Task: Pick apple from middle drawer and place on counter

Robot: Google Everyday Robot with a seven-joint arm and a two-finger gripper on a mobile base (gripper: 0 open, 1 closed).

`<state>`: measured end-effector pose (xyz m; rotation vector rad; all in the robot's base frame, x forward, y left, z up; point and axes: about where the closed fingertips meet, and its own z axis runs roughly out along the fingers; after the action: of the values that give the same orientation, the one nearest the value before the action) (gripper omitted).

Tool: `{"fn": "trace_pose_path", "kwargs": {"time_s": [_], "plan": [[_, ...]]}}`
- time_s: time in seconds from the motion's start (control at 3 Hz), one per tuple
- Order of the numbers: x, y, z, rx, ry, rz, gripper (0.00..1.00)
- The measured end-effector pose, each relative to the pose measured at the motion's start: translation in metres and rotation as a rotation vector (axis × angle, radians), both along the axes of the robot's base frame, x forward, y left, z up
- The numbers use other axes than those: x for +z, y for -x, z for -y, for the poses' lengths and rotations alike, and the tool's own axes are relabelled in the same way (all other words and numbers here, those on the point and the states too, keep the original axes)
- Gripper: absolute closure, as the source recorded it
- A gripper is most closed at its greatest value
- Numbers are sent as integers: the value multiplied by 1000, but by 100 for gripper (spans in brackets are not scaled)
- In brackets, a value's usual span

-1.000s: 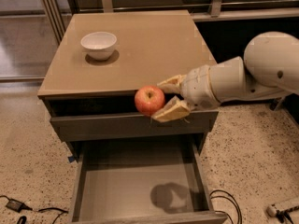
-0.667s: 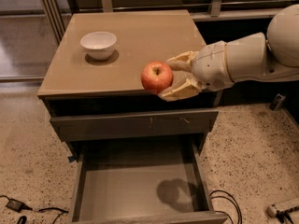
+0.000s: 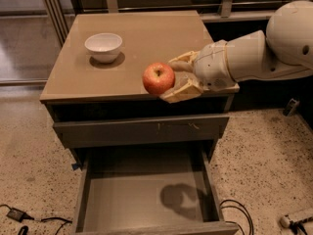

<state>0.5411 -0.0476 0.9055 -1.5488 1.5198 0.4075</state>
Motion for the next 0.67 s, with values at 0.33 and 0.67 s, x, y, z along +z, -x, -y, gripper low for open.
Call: {"fn": "trace_pose_path", "kwargs": {"time_s": [0.33,0.67], "plan": [[2,-48,-3,-29,9,11,100],[17,-114,-7,-69,-6,31,100]]}}
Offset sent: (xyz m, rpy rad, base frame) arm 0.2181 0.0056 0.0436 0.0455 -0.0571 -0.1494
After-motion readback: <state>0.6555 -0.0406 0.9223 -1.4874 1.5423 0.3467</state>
